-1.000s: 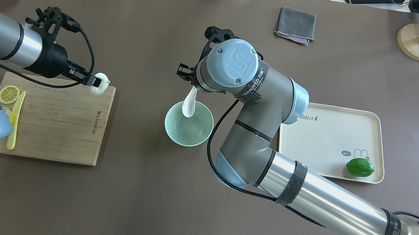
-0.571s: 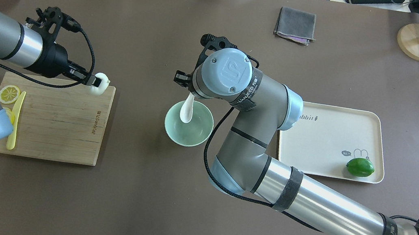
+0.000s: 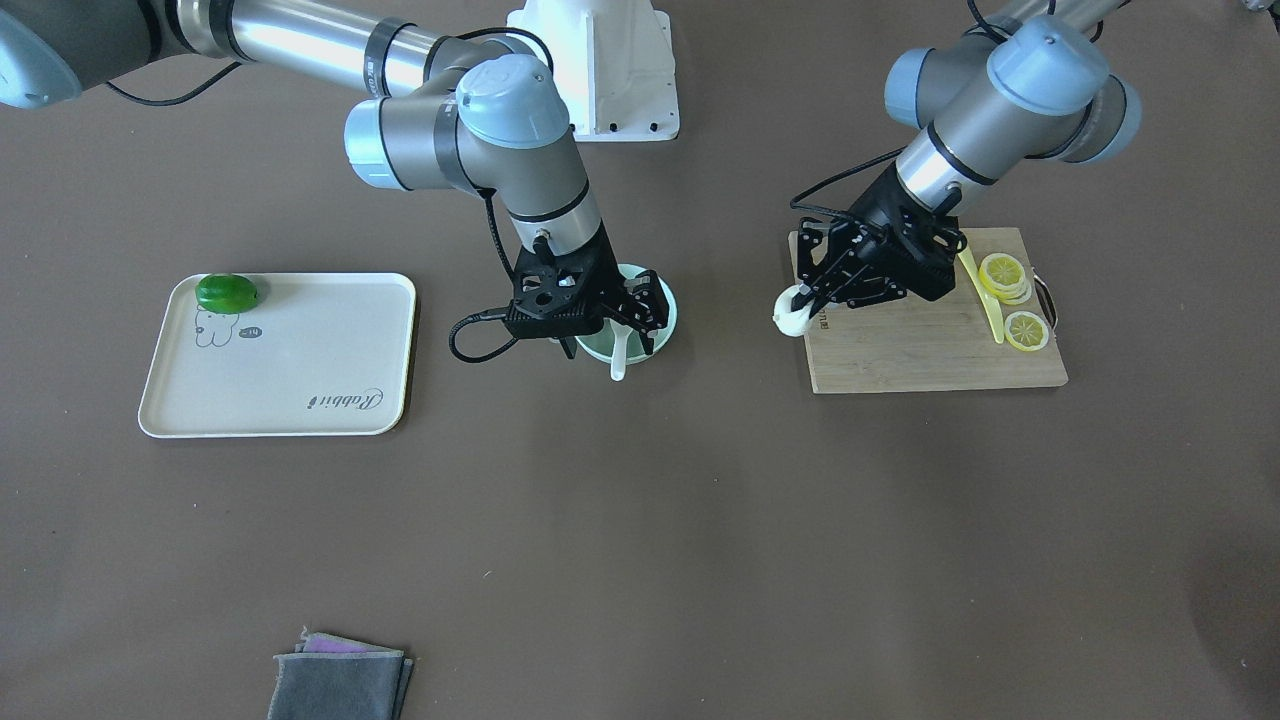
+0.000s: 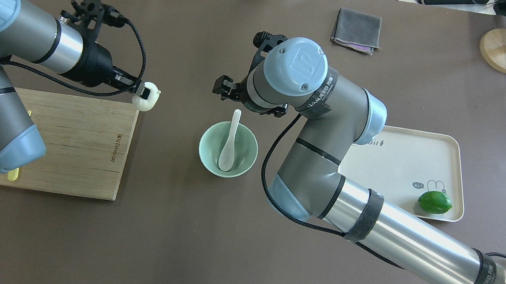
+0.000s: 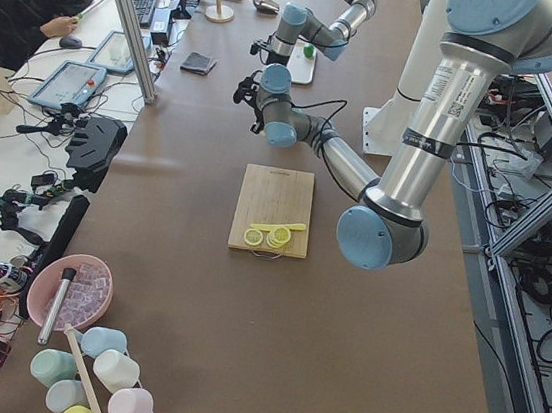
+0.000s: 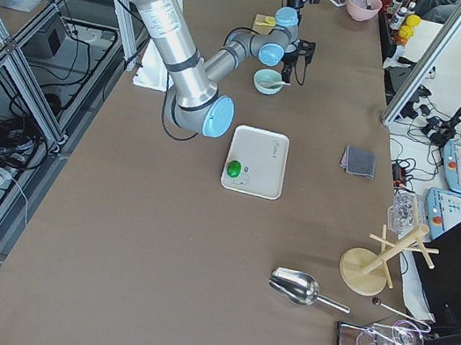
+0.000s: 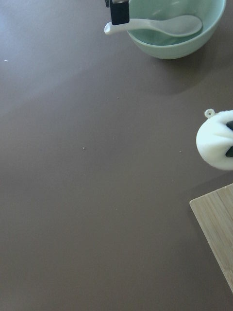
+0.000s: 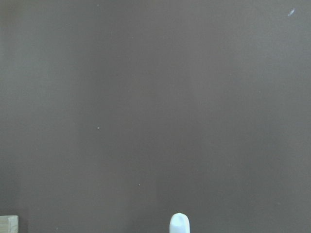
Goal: Put spoon and bun in bowl
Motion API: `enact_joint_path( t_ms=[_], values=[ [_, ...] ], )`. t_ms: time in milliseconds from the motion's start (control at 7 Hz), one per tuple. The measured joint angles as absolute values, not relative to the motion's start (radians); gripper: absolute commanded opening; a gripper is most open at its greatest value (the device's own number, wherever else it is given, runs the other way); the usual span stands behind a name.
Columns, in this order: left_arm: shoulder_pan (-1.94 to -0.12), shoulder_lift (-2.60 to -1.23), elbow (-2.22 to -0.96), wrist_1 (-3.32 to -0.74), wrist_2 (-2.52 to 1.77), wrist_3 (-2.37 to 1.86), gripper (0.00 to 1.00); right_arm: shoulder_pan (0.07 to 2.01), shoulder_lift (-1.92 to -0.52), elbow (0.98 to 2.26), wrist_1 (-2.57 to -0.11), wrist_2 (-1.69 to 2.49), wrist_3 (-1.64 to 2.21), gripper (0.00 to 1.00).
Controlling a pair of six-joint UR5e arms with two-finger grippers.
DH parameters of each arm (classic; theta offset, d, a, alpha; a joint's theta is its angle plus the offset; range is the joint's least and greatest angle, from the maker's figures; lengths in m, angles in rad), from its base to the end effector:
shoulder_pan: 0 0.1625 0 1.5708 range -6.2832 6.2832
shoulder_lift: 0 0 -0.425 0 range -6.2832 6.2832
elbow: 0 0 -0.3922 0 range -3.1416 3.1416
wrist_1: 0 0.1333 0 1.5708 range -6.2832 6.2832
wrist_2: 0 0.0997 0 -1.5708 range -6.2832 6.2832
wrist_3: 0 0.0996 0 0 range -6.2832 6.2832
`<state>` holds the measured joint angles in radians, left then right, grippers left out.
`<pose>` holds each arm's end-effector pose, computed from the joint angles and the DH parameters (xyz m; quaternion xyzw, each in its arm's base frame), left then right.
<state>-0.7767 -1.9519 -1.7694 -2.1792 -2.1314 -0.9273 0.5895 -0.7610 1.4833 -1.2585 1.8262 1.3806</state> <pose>0.3728 -0.4790 0.2812 0.1768 0.5573 0.1015 0.8049 -0.5515 -0.4990 0.1598 0.0840 -0.4958 0.1092 0.8574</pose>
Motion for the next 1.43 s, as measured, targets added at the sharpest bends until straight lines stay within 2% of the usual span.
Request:
enact_joint_path(
  t_ms=[429, 571, 714, 1000, 1429],
  values=[
    [-0.615, -2.109, -1.706, -2.176, -1.993, -1.074, 0.00, 0.742, -0.941, 1.657, -1.362, 1.977, 1.110, 1.00],
    [-0.577, -2.155, -1.671, -2.176, -1.944, -1.085, 0.24, 0.792, -1.021, 1.703, -1.369, 2.011, 1.004, 1.00],
    [-0.560, -2.187, -1.638, -2.177, -1.922, -1.086, 0.96, 0.829, -1.086, 1.733, -1.369, 2.028, 0.916, 1.00],
    [-0.553, -2.202, -1.615, -2.178, -1.912, -1.081, 0.98, 0.860, -1.142, 1.757, -1.364, 2.031, 0.836, 1.00],
    [-0.555, -2.194, -1.621, -2.159, -1.918, -1.089, 0.98, 0.892, -1.155, 1.753, -1.391, 2.036, 0.825, 1.00]
  ],
)
